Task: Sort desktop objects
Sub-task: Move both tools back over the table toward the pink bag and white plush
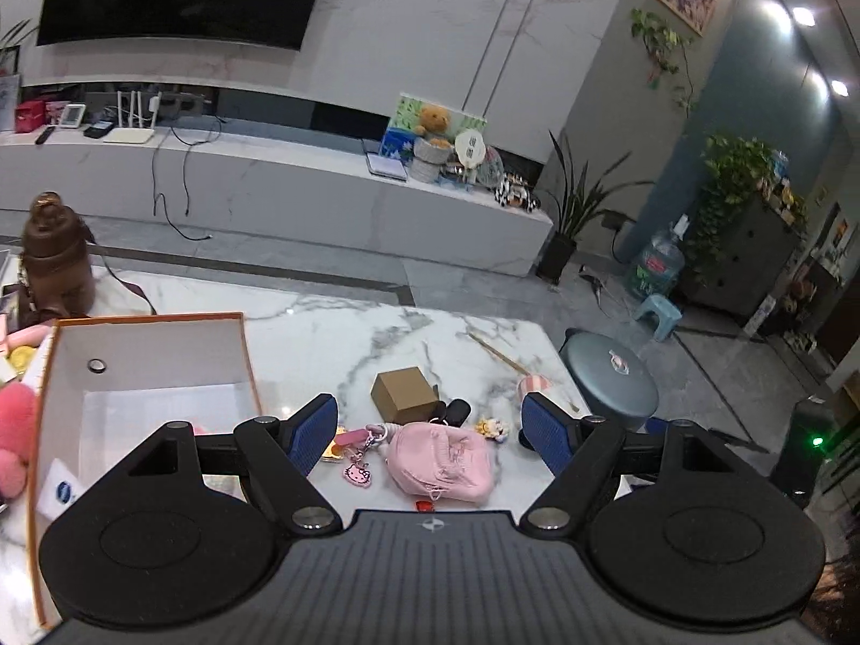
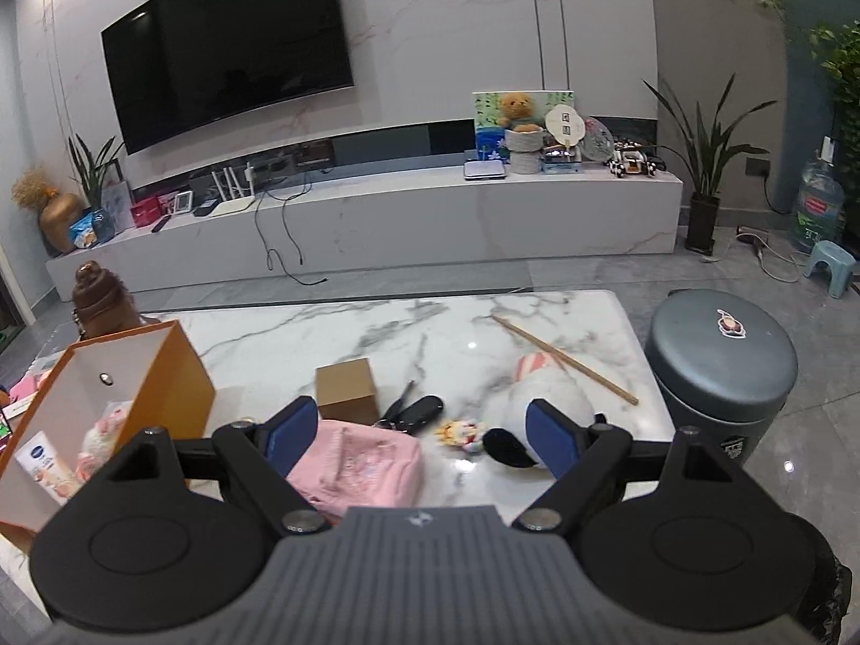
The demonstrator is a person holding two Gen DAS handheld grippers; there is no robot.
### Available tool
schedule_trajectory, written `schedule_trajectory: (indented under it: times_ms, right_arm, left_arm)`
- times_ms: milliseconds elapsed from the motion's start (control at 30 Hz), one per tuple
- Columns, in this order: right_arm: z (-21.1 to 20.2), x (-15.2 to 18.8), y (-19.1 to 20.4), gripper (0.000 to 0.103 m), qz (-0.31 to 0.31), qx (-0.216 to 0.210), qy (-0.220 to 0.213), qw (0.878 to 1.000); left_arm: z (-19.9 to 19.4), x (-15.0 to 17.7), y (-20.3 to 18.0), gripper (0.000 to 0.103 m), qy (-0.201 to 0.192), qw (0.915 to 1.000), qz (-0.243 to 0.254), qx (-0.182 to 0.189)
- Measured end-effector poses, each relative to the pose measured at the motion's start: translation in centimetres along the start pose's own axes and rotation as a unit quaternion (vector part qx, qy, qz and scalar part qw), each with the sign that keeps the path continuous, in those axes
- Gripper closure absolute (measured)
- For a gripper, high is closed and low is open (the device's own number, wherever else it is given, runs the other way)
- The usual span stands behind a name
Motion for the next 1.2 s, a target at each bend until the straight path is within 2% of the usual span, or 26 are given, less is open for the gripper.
schedule_trajectory:
  times_ms: [100,167,400,500,633,800,1000,1100,1200]
  right_arm:
    - [0.1,0.3,-0.1,0.018,-0.011,-0.001,0.004,1.0]
    - [-0.3,0.5,0.0,0.017,-0.018,-0.008,0.003,1.0]
    - [-1.5,0.7,-0.4,0.017,-0.025,-0.018,-0.001,1.0]
    - [-2.5,0.6,-1.4,0.016,-0.018,-0.018,-0.01,1.0]
    - [-2.3,0.3,-3.8,0.016,0.0,0.005,-0.006,1.0]
    - [-3.0,-2.7,-6.0,0.013,0.004,0.044,-0.038,0.998]
    - [-2.2,-7.5,-6.5,0.01,0.004,0.053,-0.053,0.997]
    - [-0.8,-9.0,-6.1,0.008,-0.008,0.055,-0.053,0.997]
    - [1.5,-8.8,-6.3,0.008,-0.025,0.07,-0.037,0.997]
  left_arm:
    - [2.4,0.6,0.4,0.014,0.033,0.999,-0.027,-0.016]
    - [3.2,1.1,-0.3,0.014,0.046,0.9986,-0.028,0.006]
    - [3.7,1.7,-4.2,0.014,0.039,0.999,0.011,0.017]
    - [4.7,2.0,-5.8,0.014,0.052,0.9984,0.011,0.019]
    - [6.1,0.9,-8.0,0.014,0.054,0.998,0.024,0.022]
    - [9.7,-1.4,-10.9,0.014,0.056,0.9967,0.054,0.023]
    - [13.9,-2.9,-11.6,0.014,0.076,0.9962,0.035,0.022]
    - [15.8,-2.3,-10.9,0.014,0.096,0.9939,0.053,0.011]
    - [18.0,-0.7,-9.5,0.014,0.11,0.9913,0.073,-0.007]
Point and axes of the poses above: each gripper's, at about its wrist camera, not at the fingertips, and z roughly the way its jaws point, y to its left, x to its underside, the point moved 8 cm from there along z, roughly the way its jaws point, and after that the axes turned 4 degrees about -y, right-handed, at the moved point
